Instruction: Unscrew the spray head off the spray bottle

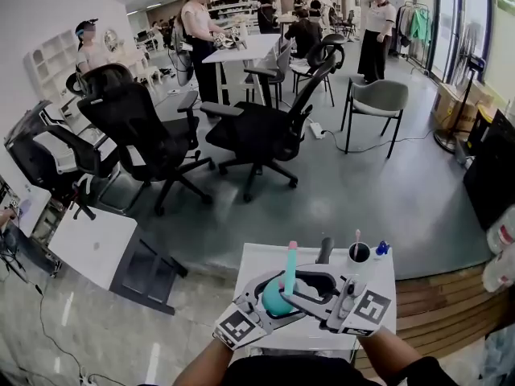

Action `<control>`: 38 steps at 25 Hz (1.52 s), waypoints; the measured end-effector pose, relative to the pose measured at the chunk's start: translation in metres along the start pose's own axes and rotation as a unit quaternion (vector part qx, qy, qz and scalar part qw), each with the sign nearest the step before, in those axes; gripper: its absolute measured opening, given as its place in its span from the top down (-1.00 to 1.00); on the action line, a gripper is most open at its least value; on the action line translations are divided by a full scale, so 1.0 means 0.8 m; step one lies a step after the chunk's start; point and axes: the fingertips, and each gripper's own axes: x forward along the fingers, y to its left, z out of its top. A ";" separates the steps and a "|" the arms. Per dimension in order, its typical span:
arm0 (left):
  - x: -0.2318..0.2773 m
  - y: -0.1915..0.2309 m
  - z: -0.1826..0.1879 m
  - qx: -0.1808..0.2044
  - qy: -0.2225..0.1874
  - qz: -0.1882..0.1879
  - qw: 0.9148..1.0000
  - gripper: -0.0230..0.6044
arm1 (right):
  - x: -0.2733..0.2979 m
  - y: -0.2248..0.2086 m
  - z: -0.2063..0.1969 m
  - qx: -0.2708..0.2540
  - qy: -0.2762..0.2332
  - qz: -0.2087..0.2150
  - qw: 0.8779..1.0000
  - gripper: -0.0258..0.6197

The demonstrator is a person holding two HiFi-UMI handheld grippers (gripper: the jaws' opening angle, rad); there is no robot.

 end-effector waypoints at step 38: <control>0.008 0.027 -0.005 0.082 0.011 0.086 0.993 -0.53 | 0.001 -0.009 0.003 -0.023 0.030 -0.068 0.997 0.49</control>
